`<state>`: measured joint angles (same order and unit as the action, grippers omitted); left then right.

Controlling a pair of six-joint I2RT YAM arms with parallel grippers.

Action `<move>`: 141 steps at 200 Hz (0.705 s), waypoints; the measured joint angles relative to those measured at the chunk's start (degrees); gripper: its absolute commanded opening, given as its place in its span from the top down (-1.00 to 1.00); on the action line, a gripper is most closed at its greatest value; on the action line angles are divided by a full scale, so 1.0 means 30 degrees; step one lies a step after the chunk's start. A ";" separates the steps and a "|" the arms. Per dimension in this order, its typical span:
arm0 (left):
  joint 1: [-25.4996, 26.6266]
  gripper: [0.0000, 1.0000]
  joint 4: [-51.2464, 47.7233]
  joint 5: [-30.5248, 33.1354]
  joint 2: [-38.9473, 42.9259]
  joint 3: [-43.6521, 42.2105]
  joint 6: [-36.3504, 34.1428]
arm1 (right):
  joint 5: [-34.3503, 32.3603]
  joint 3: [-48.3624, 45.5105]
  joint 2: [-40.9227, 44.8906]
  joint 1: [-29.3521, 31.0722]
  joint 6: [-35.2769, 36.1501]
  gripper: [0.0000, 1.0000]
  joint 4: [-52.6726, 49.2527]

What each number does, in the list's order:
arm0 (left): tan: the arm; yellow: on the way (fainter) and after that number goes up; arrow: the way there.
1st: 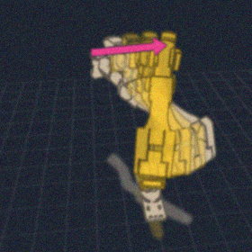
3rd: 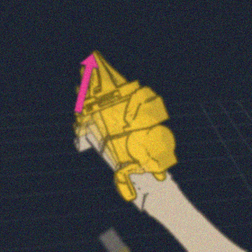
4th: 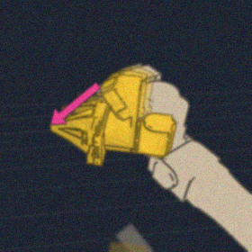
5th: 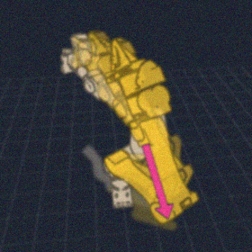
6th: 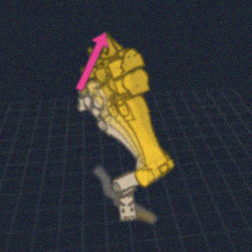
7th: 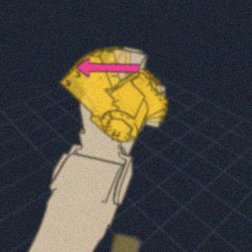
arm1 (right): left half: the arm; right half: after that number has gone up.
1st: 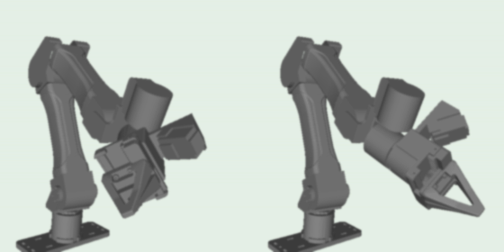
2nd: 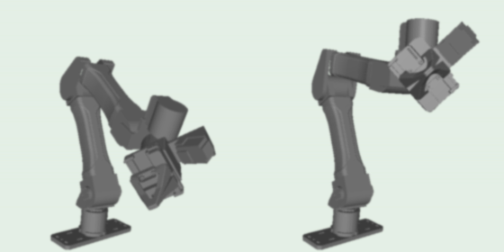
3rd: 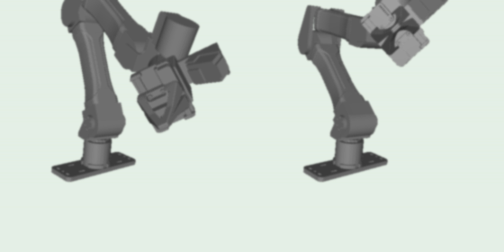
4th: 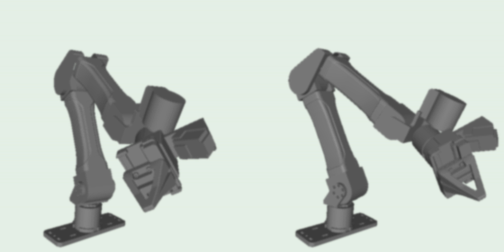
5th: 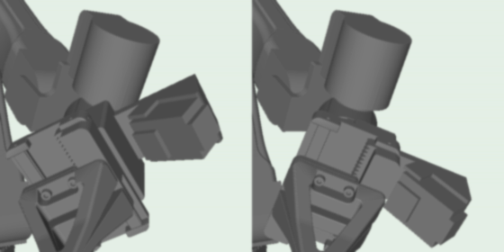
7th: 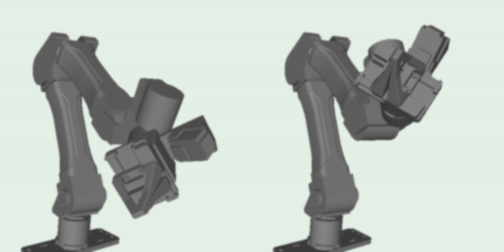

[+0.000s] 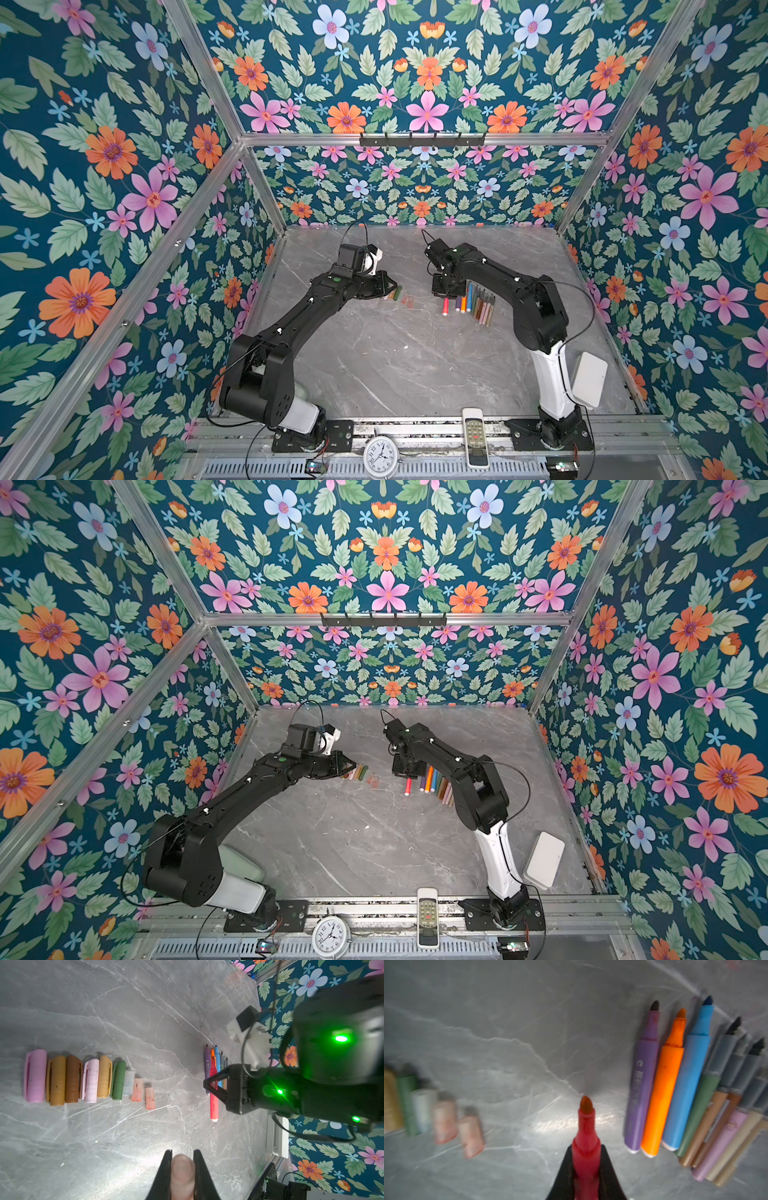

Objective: Open the pen caps
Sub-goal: 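Lower the pink marker beside the purple marker and open the right gripper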

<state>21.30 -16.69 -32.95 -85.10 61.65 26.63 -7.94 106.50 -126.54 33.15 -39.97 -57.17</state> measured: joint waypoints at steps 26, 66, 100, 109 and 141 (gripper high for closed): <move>-0.0029 1.00 -0.0168 -0.0007 0.0219 -0.0175 -0.0226 | -0.1137 0.1202 -0.1137 0.0007 -0.0117 0.84 -0.1341; -0.0066 1.00 -0.0240 -0.0058 0.0328 -0.0401 -0.0415 | -0.1836 0.2958 -0.2696 -0.0015 -0.0124 0.80 -0.2368; -0.0066 1.00 -0.0211 -0.0131 0.0372 -0.0583 -0.0415 | -0.2331 0.4342 -0.3643 -0.0153 -0.0117 0.80 -0.3075; -0.0066 1.00 -0.0233 -0.0138 0.0423 -0.0648 -0.0408 | -0.2470 0.4663 -0.3898 -0.0211 -0.0117 0.80 -0.3220; -0.0066 1.00 -0.0219 -0.0168 0.0561 -0.0736 -0.0408 | -0.2907 0.5552 -0.4503 -0.0379 -0.0117 0.74 -0.3818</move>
<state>21.10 -17.34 -33.45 -83.42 59.44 25.41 -16.67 123.15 -140.05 32.01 -40.32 -68.62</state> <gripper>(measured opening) 0.158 0.141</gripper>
